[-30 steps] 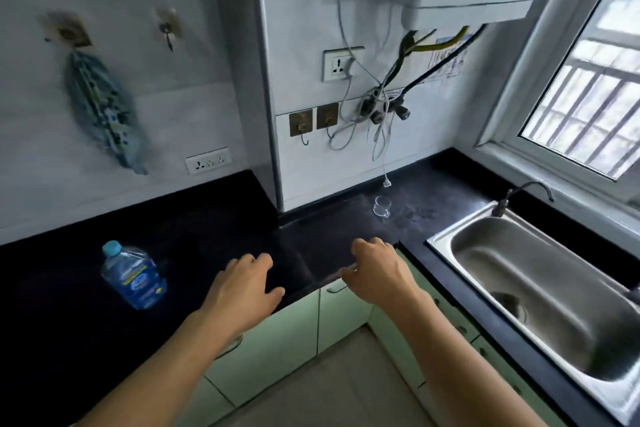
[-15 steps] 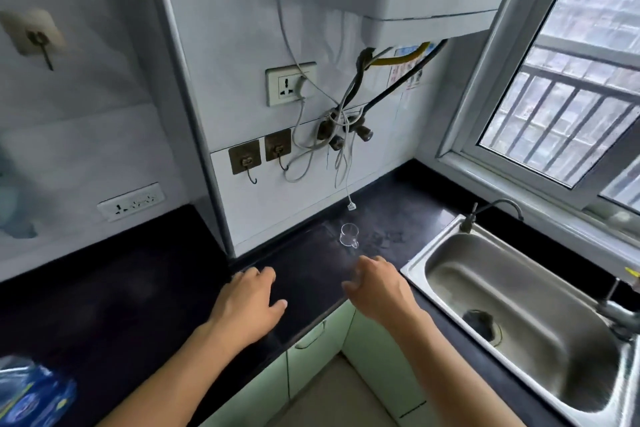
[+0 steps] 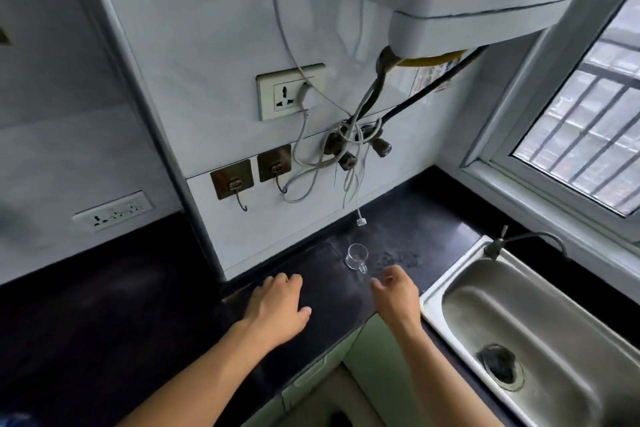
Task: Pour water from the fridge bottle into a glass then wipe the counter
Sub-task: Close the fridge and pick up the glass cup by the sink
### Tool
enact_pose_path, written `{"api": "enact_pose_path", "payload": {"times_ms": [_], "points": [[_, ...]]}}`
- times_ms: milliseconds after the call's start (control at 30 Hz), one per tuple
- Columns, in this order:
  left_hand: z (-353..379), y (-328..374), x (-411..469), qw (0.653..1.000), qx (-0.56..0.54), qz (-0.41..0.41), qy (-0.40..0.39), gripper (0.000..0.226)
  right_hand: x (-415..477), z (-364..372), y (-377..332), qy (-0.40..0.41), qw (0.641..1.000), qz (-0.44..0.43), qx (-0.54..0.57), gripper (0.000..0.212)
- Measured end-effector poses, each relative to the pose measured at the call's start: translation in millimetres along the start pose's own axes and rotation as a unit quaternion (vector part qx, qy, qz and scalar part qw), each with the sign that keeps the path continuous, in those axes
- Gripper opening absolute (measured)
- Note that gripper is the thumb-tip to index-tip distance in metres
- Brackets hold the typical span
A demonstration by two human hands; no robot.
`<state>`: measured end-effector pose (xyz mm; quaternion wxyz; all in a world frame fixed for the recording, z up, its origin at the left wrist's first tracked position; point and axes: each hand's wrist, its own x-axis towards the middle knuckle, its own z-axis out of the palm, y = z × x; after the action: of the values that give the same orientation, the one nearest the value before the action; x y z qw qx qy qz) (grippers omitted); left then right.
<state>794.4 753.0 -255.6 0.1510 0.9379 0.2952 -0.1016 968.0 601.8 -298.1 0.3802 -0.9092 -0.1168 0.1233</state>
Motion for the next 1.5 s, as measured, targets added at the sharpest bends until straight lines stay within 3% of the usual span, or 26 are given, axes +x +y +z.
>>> {"api": "enact_pose_path", "payload": {"times_ms": [400, 900, 1167, 1267, 1333, 1400, 1500], "points": [[21.7, 41.6, 33.4, 0.991, -0.047, -0.126, -0.005, 0.048, 105.3, 61.0, 45.5, -0.145, 0.989, 0.017, -0.025, 0.028], [31.8, 56.0, 34.3, 0.978, -0.069, -0.195, -0.016, 0.046, 139.4, 89.6, 61.9, -0.227, 0.969, 0.091, 0.042, 0.014], [40.4, 49.9, 38.5, 0.961, -0.165, -0.223, -0.002, 0.046, 124.5, 73.3, 49.0, -0.239, 0.969, 0.020, 0.056, 0.026], [43.9, 40.7, 36.0, 0.929, -0.257, -0.265, 0.024, 0.034, 104.0, 67.8, 28.5, -0.294, 0.954, -0.040, 0.050, 0.026], [44.5, 33.6, 32.7, 0.885, -0.344, -0.308, 0.054, 0.024, 84.8, 66.6, 11.6, -0.337, 0.935, -0.091, 0.053, 0.028], [42.8, 27.2, 28.5, 0.819, -0.444, -0.350, 0.095, 0.020, 63.3, 65.9, -5.4, -0.373, 0.916, -0.133, 0.062, 0.029], [38.0, 15.8, 15.1, 0.685, -0.590, -0.394, 0.166, 0.019, 28.7, 68.1, -30.3, -0.425, 0.885, -0.179, 0.068, 0.029]]}}
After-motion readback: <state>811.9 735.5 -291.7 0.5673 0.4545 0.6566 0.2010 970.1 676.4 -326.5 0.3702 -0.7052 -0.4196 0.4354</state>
